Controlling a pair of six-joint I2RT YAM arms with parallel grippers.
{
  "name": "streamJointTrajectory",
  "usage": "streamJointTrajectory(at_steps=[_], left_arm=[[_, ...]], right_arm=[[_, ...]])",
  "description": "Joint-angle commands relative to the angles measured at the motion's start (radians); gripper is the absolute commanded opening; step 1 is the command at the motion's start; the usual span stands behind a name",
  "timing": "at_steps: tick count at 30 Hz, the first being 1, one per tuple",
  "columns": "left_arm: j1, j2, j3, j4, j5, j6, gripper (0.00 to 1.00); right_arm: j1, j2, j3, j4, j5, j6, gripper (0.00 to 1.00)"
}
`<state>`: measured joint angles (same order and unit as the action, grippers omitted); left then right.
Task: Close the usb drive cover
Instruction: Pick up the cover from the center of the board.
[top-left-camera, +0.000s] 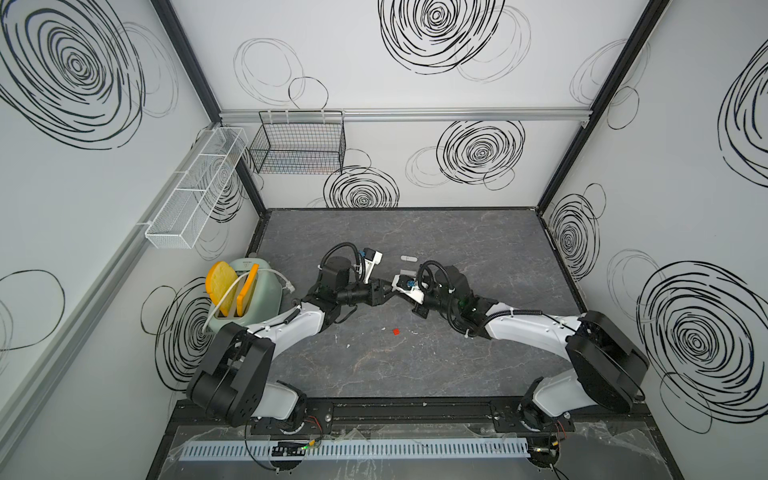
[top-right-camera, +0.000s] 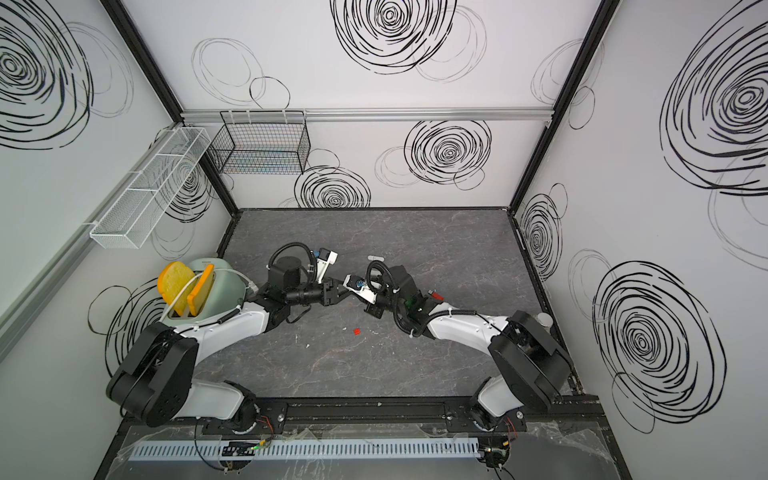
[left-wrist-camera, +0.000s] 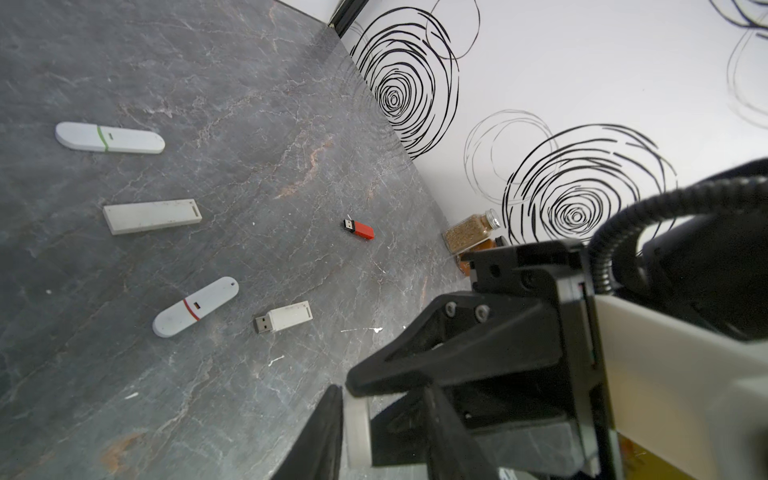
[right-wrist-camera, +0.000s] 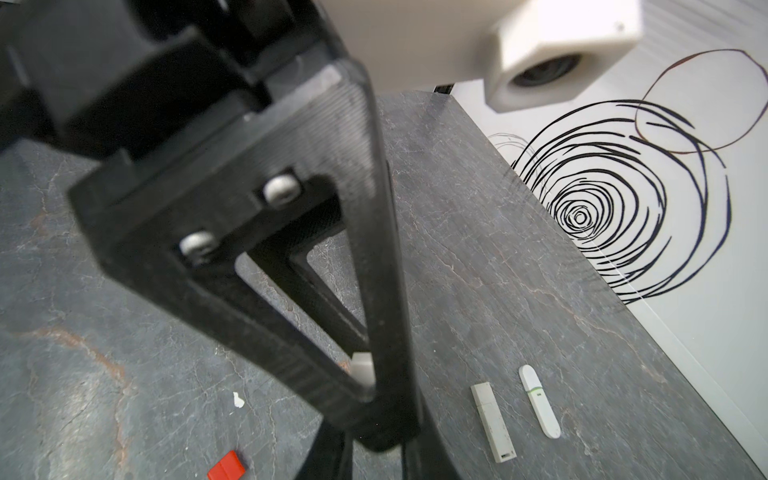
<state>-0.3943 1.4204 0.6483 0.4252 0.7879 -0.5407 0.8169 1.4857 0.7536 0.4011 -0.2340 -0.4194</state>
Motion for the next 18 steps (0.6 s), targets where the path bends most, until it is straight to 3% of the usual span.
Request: streamJointTrajectory(at_steps=[1,12,18], left_arm=[[-0.011,0.015,0.025,0.028,0.010,-0.001,0.29],[-0.015,0.020,0.032,0.014,0.002,0.002,0.00],[0.007,0.005,0.025,0.004,-0.012,0.010,0.00]], right_arm=[[0.011,0.007,0.010,0.037,-0.009,-0.017,0.13],[0.018,0.005,0.007,0.042,-0.018,-0.032,0.14],[0.013,-0.016,-0.015,0.007,0.009,-0.028,0.28]])
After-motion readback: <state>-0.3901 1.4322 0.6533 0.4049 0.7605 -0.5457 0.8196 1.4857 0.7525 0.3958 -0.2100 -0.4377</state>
